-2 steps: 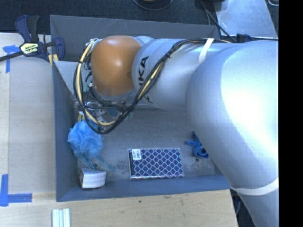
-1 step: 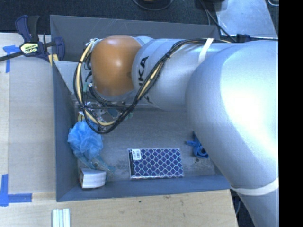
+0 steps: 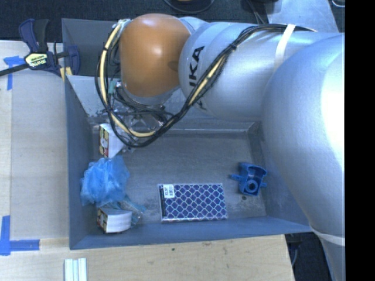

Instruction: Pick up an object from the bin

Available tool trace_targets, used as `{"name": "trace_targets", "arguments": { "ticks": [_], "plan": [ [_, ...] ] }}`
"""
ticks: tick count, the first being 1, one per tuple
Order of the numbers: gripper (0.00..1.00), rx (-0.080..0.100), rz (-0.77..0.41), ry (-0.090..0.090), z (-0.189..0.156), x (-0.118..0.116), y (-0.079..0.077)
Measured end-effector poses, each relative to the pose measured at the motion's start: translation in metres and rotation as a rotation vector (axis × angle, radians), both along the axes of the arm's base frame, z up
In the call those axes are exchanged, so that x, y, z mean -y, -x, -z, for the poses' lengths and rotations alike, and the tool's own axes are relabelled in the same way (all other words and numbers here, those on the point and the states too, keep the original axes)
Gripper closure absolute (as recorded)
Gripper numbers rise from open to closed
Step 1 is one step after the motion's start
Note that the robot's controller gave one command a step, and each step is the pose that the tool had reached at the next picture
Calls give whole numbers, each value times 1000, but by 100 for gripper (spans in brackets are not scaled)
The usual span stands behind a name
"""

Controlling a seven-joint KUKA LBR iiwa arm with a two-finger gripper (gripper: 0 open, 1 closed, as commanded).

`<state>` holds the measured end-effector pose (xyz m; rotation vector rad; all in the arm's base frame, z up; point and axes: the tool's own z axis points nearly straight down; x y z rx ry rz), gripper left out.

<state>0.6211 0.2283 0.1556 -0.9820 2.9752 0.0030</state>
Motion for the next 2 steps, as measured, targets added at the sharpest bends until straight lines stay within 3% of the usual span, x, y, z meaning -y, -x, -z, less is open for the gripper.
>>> {"name": "trace_targets", "arguments": {
  "ticks": [1,2],
  "plan": [
    [100,14,24,-5,48,-3,11],
    [100,1,12,-1,4,1,13]
  ]
}}
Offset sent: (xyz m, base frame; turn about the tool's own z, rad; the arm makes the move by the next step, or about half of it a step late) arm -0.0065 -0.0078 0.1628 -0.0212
